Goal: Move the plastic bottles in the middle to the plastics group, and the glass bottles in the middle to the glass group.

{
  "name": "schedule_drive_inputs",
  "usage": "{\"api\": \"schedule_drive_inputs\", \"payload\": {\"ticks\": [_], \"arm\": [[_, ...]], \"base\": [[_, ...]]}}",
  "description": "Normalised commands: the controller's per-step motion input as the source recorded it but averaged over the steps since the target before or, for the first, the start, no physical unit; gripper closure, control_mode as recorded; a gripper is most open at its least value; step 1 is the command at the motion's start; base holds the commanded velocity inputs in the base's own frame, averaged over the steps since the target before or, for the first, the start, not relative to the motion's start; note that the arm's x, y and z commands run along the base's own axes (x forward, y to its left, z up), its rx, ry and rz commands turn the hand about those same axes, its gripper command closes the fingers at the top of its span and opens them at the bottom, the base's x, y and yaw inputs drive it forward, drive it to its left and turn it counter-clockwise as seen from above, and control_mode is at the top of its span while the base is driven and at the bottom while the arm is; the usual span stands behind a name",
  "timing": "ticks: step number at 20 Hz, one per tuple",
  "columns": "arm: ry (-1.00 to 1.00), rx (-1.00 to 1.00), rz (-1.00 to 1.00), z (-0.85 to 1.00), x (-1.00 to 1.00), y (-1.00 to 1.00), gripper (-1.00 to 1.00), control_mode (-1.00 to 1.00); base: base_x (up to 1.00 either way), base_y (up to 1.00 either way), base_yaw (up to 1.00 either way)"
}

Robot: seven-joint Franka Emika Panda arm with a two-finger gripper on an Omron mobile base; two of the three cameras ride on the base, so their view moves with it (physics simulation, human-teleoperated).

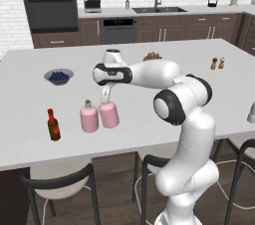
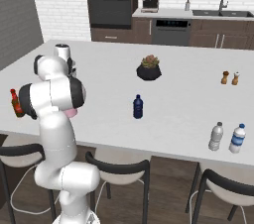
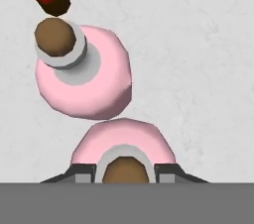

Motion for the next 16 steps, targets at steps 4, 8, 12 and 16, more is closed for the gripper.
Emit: {"api": "schedule_drive_inputs", "payload": {"ticks": [4,8,12,16], "arm": [[-0.02,0.0,0.0,0.0,-0.15,0.0,1.0,-1.0],[-0.04,0.0,0.0,0.0,-0.17,0.0,1.0,-1.0],[-0.06,0.0,0.0,0.0,-0.19,0.0,1.0,-1.0],[-0.09,0.0,0.0,0.0,-0.07,0.0,1.0,-1.0]], "base": [[0.0,0.0,0.0],[0.0,0.0,0.0],[0.0,0.0,0.0],[0.0,0.0,0.0]]}}
